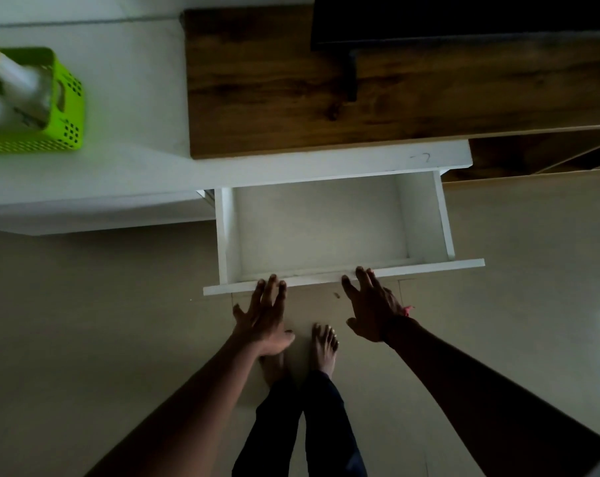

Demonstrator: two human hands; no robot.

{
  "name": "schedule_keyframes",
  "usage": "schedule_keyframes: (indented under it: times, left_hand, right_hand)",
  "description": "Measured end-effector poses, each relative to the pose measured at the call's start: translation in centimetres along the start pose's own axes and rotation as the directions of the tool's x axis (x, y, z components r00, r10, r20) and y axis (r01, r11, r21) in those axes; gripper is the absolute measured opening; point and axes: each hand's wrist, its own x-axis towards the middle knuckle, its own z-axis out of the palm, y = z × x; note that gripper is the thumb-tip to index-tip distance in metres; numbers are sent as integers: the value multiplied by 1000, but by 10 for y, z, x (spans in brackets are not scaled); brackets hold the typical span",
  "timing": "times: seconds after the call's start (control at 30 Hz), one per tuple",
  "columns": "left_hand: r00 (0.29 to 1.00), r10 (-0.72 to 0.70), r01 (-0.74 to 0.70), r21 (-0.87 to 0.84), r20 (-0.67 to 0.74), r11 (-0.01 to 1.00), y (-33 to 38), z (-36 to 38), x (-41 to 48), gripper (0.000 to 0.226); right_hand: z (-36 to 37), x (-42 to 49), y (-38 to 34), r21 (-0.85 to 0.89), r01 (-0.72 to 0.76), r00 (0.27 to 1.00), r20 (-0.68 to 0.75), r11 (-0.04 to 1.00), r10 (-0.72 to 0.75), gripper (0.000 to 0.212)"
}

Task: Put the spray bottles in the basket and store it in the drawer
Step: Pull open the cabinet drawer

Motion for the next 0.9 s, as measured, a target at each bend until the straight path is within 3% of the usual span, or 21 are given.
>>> schedule_keyframes:
  times: [0.3, 0.53, 0.73, 0.9]
  left_hand:
    - [997, -15, 10, 61, 77, 998, 1, 16, -14, 100]
    - [999, -8, 10, -64, 34, 998, -4, -13, -27, 93]
    - [989, -46, 14, -219, -142, 976, -77, -64, -44, 85]
    - [948, -64, -39, -316, -311, 948, -166, -125, -47, 83]
  right_hand:
    - [25, -20, -2, 85, 3, 997, 79, 996, -10, 93]
    - [-7, -35, -24, 206, -44, 999, 26, 978, 39, 88]
    - [-68, -25, -101, 257, 131, 989, -103, 957, -107, 82]
    - [-124, 18, -195, 273, 206, 965, -218, 940, -149, 77]
